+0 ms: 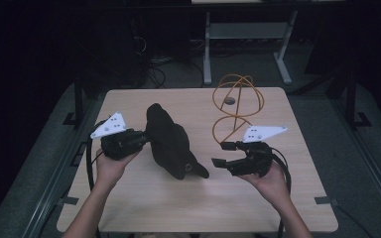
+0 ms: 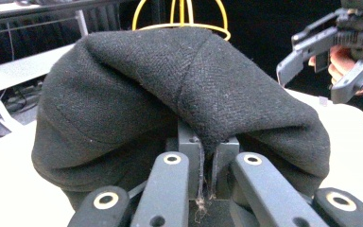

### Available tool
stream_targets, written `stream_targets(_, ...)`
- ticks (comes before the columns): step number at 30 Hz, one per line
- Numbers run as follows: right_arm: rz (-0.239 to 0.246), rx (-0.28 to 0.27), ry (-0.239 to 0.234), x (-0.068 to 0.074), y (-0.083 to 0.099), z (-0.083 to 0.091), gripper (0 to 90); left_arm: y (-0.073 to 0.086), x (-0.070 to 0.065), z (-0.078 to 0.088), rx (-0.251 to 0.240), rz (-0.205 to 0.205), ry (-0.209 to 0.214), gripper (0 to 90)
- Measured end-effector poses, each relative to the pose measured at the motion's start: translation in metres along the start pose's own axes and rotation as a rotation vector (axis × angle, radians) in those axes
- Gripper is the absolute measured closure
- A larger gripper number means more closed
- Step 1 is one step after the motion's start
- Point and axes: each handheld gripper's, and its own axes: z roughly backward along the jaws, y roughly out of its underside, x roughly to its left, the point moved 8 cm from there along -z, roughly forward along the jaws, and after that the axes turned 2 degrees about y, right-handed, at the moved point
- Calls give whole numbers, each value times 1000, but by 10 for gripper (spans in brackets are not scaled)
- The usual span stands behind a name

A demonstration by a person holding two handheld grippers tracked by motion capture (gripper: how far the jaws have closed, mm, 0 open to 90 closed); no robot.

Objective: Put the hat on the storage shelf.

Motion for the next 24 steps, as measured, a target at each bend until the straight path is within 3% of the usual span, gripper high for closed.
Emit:
stream_targets(4,1,65,47,-16,31,4,314,-4,6,0,26,33,36,863)
stream_targets(13,-59,72,119,-42,69,22,308,-16,13,0,39,61,61,863)
stream_targets(15,-68,112,153,-56,83,27,301,-21,16,-1,39,62,57,862)
stream_targets(24,-98,105,191,-75,101,39,284,-32,23,-4,51,75,59,862)
